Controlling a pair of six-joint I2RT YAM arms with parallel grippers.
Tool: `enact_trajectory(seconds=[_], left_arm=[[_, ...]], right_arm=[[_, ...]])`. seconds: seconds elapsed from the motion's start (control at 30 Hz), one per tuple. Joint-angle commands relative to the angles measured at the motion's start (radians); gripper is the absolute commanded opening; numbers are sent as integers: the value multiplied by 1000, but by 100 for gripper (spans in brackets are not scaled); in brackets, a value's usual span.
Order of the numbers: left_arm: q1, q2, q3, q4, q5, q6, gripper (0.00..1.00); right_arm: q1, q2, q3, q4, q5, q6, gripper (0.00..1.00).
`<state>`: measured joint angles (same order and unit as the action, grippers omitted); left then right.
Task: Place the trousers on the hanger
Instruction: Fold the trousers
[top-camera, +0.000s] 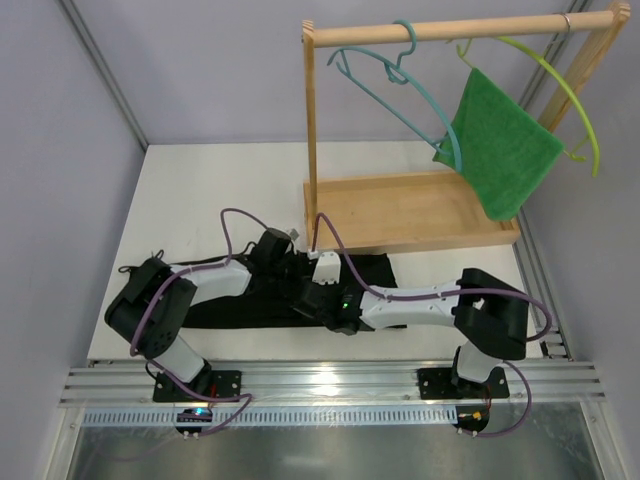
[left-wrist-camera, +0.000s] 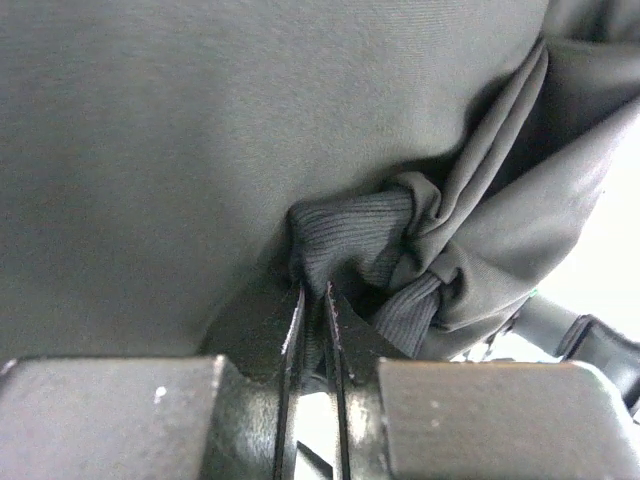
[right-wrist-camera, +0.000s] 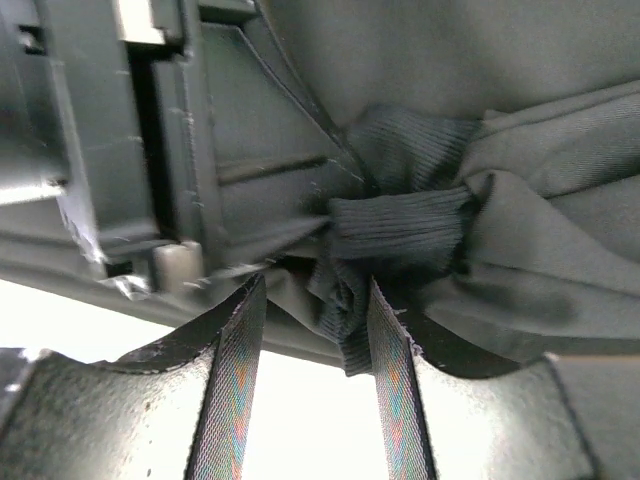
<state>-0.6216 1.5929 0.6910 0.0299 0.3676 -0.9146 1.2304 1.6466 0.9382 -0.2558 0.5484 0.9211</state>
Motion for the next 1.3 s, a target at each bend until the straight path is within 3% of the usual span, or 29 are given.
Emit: enact_trajectory(seconds=[0.0,0.23,0.47,0.63,0.73,0.93,1.27], left_arm=[[-1,-51,62,-105,-48,-78,12],[-1,-56,91,-166,-45,-99,6],[5,-50,108,-243,-87,-113,3],[19,-65,108,-295,-143,-118,13],[33,-79,130,-367,-228,-99,31],[78,-96,200,-514,-436,-52,39],[281,-128,222,-593,-443,37,42]], right_arm=[[27,71,137,-160,163,116,48],[44,182,248,-365,263,228,42],[44,206,235,-385,275,263,31],[44,216,240,-366,268,248,28],[46,217,244,-372,268,271,36],[44,196,252,-376,272,311,40],[29,265,315,-468,274,372,41]])
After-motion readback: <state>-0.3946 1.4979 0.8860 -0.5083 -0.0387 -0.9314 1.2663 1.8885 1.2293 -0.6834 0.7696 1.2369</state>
